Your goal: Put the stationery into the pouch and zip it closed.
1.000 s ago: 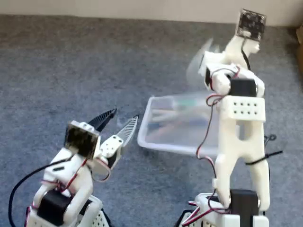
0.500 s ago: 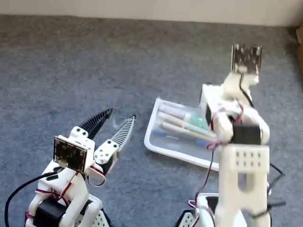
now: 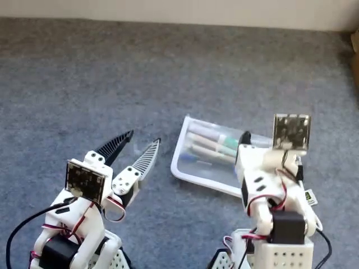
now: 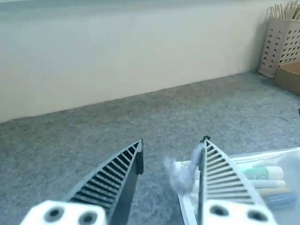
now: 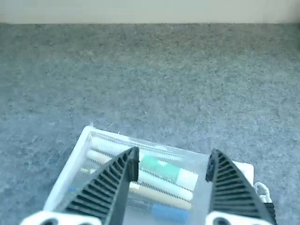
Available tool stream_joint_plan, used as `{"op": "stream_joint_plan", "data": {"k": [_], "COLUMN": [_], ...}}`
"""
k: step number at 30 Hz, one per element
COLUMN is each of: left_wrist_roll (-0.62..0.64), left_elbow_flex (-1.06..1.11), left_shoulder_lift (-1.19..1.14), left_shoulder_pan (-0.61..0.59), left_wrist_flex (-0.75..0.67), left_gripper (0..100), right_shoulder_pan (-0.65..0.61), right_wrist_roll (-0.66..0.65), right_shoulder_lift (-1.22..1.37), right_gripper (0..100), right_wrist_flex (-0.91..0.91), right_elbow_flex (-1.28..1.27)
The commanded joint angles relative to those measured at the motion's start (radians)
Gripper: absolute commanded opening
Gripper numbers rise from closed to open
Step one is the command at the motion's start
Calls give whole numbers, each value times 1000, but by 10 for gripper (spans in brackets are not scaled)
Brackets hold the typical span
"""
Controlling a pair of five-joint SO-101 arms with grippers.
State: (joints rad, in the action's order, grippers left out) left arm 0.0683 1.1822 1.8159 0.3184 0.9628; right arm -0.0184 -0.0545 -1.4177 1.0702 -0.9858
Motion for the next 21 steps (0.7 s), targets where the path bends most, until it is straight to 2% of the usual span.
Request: {"op": "stream_joint_plan", "data": {"k": [1,9,13,16,21], "left_wrist_roll": [3,8,9,9,3], "left_elbow_flex": [-24,-21,-21,-21,-21], "left_shoulder_lift": [12,12,12,12,12], "left_shoulder_pan": [-21,-202,-220,-222,-222], "left_wrist_flex": [81,92,97,150,226], "left_gripper": [192,192,192,186,53], "right_shoulder_pan": [10,8,7,10,12], "right_wrist_roll": [-84,-87,-87,-87,-87], "right_shoulder_lift": [-110,-397,-412,-406,-406], "right_gripper": [217,217,217,217,217], "right_wrist_flex": [-4,-5,-4,-4,8], "right_elbow_flex": [-84,-294,-366,-378,-412]}}
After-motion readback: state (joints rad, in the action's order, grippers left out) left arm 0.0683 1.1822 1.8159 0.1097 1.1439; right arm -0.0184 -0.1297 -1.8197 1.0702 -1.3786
